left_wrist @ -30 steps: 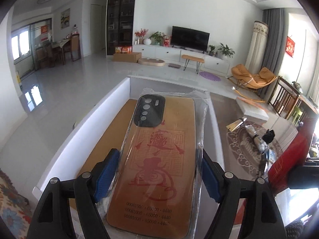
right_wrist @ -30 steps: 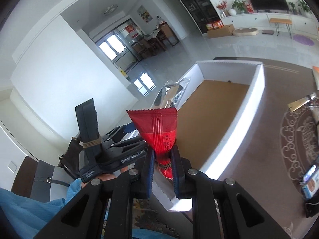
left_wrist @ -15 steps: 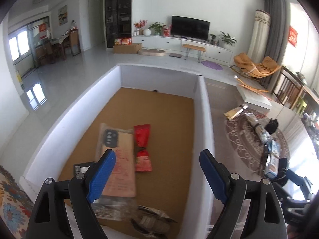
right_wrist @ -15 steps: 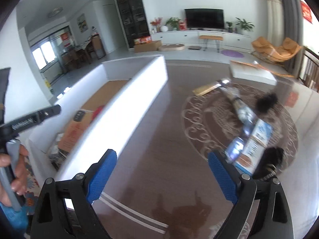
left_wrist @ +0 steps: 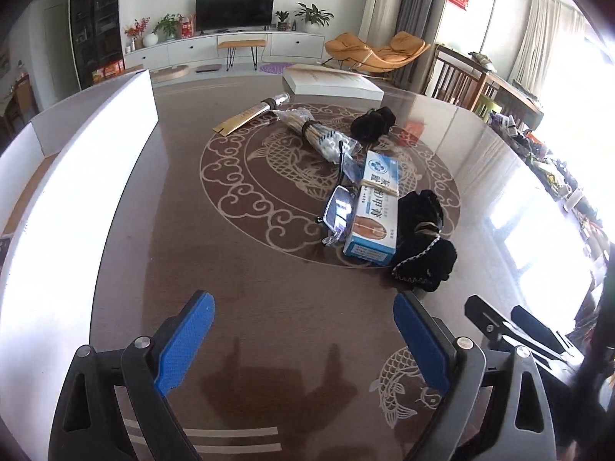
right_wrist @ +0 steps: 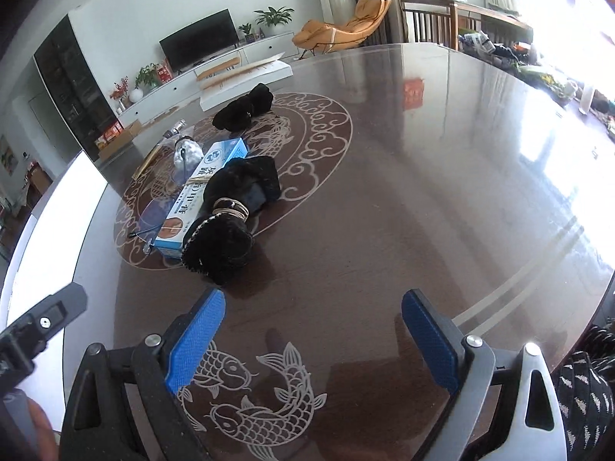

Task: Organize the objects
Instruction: 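Move both open grippers back over the table toward the remaining items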

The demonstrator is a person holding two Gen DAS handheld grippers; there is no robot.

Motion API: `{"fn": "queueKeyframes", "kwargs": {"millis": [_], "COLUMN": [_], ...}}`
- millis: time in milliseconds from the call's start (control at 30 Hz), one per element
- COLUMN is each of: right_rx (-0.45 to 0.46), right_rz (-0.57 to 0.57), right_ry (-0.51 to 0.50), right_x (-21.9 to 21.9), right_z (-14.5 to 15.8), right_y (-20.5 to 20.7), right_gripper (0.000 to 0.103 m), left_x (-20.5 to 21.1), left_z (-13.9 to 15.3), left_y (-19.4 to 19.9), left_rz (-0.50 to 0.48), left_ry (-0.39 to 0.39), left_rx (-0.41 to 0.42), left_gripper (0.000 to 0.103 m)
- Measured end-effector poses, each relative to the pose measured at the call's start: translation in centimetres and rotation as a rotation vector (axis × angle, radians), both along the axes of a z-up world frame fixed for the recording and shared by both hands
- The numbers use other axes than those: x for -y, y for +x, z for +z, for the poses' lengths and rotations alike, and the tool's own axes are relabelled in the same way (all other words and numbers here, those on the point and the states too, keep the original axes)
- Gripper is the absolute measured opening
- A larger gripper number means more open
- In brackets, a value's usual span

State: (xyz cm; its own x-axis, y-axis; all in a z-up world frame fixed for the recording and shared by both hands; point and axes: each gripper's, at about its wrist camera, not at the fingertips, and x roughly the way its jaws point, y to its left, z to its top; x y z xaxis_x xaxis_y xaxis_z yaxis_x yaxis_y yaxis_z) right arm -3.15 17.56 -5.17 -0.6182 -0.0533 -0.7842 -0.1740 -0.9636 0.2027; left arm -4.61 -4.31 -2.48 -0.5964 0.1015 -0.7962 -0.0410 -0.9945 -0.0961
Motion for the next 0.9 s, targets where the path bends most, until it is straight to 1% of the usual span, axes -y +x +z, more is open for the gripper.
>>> {"fn": "queueKeyframes", "kwargs": {"millis": [100,167,300,367,567,667,800,900], "right_rx": [-0.023,-0.025,0.024,0.040,0.048,0.057,0.068,0.075], "right_rz": [-0.002,0.002,0.022,0.030,0.021,0.018,0.017,0.018], "right_ry": [0.033,0.067,0.128,0.132,0.123,0.115,0.110,0.110], "right_x": [0.8,1.5,2.6,2.7,2.5,2.4,2.4,2.4], "right_z": [0.3,0.2,-0.8,-1.2,-1.5,-1.6,-1.8,-1.8], "right_y": [0.2,-0.1,-0.8,-1.1,-0.9,-1.0,-1.0,-1.0], "right_gripper": [0.094,0.094,0.094,0.094,0.094,0.094,0.094,0.094], "left_x": [0.3,0.8,1.7,1.9,2.2,2.0,2.0,2.0], "left_z": [-1.8,-2.6,-3.4,-3.6,-4.8,-4.9,-4.9,-4.9], "left_y": [-0.6,-0.8,-1.4,-1.8,-2.2,-2.1,-2.2,-2.4], "left_rz": [0.018,0.033,0.060,0.064,0.076,0.067,0.067,0.067], "left_ry": [-0.046,-0.061,-0.066,-0.070,-0.078,-0.105,-0.104,-0.104], "left_rx": [0.006,0.019,0.030,0.032,0.056,0.042,0.030,0.030], "left_gripper": [0.095,0.095,0.095,0.095,0.095,0.095,0.097,0.100]}}
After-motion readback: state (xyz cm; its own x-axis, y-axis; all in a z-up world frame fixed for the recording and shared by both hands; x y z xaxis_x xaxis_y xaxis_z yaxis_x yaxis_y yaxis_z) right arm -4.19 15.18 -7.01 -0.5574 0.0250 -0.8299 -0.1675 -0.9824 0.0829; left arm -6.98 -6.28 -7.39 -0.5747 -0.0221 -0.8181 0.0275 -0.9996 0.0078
